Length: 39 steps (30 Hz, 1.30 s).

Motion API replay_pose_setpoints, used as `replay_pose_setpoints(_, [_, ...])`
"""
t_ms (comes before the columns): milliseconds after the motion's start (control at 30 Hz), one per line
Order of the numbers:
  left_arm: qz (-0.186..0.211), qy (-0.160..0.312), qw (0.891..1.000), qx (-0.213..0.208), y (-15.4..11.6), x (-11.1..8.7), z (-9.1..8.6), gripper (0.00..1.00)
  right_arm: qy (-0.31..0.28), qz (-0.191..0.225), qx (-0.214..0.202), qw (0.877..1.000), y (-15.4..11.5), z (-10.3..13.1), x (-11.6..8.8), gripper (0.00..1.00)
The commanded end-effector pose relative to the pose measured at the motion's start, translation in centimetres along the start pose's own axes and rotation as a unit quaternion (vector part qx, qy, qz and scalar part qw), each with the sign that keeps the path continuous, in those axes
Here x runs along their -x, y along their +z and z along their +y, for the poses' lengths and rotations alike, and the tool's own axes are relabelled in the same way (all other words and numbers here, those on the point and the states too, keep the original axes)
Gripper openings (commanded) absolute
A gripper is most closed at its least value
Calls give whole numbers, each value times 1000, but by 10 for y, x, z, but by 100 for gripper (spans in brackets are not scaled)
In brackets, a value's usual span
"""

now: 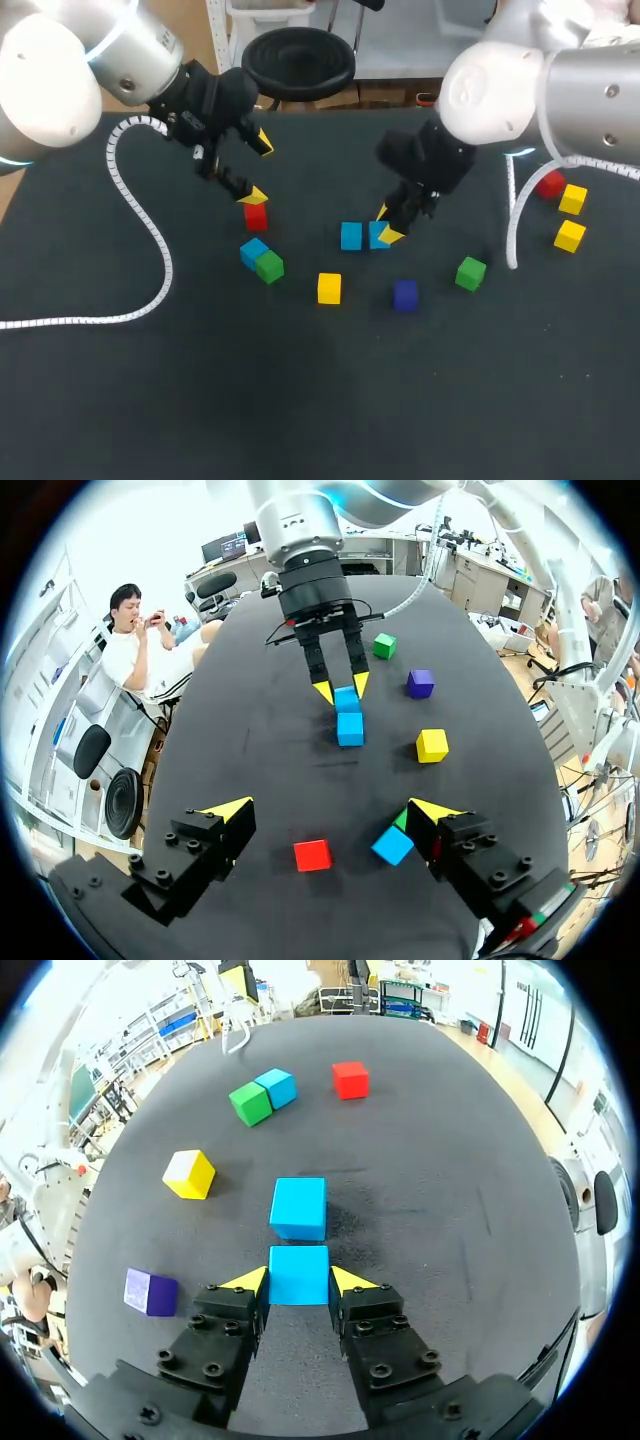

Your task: Place the blue cubes, place green cubes on the blue cubes, place the yellow cubes on the green cubes, then place the red cubes on the yellow cubes, and place purple cube on the red cubes.

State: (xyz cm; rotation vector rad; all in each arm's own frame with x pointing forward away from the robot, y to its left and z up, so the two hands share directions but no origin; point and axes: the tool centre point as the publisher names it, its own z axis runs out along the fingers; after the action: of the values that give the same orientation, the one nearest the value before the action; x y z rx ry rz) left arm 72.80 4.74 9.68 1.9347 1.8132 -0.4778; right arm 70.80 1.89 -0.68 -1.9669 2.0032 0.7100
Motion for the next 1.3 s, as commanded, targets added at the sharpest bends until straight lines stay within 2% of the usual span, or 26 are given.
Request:
replay_pose_setpoints(33, [3,-1,1000,-1,0,1,1,100,-2,1,4,1000,2,0,0,0])
replay_pose_setpoints(700, [3,-1,1000,-1,0,1,1,100,-8,9,3,1000,-2,-3,3,0])
replay_pose_setpoints(1300, [3,-1,1000,-1,0,1,1,100,4,12,-2,1000,-4,11,-3,0])
